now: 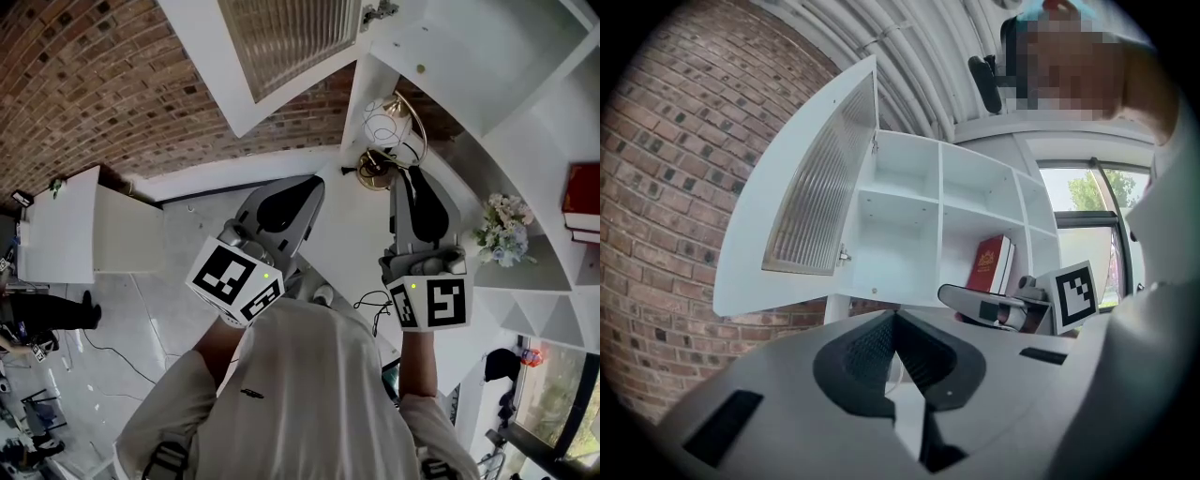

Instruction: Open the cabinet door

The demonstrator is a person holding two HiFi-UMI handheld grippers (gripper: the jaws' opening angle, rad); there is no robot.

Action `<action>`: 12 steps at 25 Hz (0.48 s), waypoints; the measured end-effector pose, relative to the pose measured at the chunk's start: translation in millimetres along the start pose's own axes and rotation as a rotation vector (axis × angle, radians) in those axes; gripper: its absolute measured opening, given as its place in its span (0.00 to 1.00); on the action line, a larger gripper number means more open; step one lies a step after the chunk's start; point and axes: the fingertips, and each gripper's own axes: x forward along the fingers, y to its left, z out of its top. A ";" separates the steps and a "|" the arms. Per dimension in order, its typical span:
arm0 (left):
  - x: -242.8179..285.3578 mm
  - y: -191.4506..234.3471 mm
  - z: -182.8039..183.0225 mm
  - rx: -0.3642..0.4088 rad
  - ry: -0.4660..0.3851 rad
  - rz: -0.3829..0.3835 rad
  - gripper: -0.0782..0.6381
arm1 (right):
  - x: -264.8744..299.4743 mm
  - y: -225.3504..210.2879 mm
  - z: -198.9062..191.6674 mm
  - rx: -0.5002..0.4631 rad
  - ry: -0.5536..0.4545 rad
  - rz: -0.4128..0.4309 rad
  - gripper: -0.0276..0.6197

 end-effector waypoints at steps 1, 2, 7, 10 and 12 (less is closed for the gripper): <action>-0.5 -0.8 0.1 0.000 -0.001 0.003 0.12 | -1.8 -1.3 -1.5 0.007 0.005 0.000 0.12; -1.3 -1.7 0.0 0.001 -0.001 0.006 0.12 | -3.7 -2.0 -3.0 0.014 0.011 0.001 0.12; -5.8 -5.1 -0.9 0.005 0.001 0.018 0.12 | -12.6 -2.1 -7.8 0.031 0.035 0.006 0.11; -6.8 -7.3 -2.3 0.005 0.004 0.020 0.12 | -18.6 -4.9 -10.0 0.042 0.046 0.002 0.11; -7.0 -9.4 -3.1 0.007 0.008 0.020 0.12 | -23.4 -7.9 -10.3 0.042 0.049 -0.005 0.11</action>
